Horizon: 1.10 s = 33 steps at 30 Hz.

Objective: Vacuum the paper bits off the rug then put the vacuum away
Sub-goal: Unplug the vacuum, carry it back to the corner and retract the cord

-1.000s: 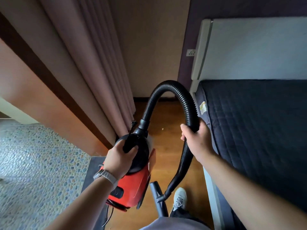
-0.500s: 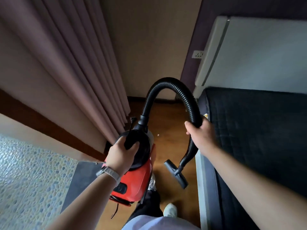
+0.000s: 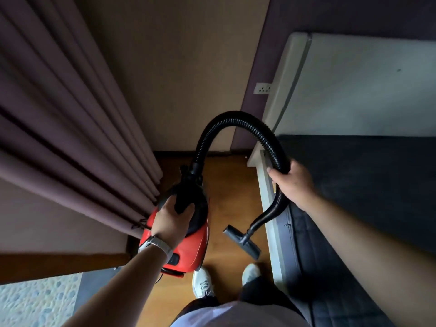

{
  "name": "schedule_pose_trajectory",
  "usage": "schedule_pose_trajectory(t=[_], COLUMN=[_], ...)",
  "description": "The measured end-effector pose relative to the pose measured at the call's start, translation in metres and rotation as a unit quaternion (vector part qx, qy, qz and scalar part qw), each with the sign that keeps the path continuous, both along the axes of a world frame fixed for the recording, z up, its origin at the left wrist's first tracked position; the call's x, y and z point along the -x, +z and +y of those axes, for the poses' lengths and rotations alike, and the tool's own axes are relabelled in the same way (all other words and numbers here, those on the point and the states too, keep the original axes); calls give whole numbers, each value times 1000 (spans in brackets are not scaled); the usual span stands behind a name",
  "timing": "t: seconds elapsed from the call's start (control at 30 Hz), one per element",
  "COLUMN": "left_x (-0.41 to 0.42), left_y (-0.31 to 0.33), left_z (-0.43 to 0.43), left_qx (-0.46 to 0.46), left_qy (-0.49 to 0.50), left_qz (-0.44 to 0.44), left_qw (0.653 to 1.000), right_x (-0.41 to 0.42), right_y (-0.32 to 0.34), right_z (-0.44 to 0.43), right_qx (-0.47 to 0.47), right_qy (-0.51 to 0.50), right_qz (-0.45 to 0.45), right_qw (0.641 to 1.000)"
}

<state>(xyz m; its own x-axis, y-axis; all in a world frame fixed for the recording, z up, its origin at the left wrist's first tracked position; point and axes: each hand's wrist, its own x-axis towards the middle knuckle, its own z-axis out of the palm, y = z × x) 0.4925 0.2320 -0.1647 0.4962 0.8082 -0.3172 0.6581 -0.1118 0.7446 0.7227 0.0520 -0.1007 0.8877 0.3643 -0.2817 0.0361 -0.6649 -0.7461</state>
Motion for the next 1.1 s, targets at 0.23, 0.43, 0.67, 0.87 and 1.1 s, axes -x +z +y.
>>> schedule_pose_trajectory(t=[0.23, 0.43, 0.67, 0.87, 1.1], left_x=[-68, -117, -160, -181, -201], left_y=[-42, -131, -251, -367, -508], left_z=[36, 65, 84, 89, 88], left_qx=[6, -2, -25, -37, -38], left_qy=[11, 49, 28, 32, 52], left_qz=[56, 111, 145, 127, 89], left_qw=[998, 993, 989, 991, 994], right_x=[-75, -152, -219, -236, -232], right_y=[-49, -139, -240, -321, -453], right_z=[54, 106, 148, 171, 181], right_qx=[-21, -52, -27, -20, 44], right_qy=[10, 68, 130, 195, 284], right_qz=[-2, 0, -53, -111, -297], right_qw=[1000, 996, 990, 974, 911])
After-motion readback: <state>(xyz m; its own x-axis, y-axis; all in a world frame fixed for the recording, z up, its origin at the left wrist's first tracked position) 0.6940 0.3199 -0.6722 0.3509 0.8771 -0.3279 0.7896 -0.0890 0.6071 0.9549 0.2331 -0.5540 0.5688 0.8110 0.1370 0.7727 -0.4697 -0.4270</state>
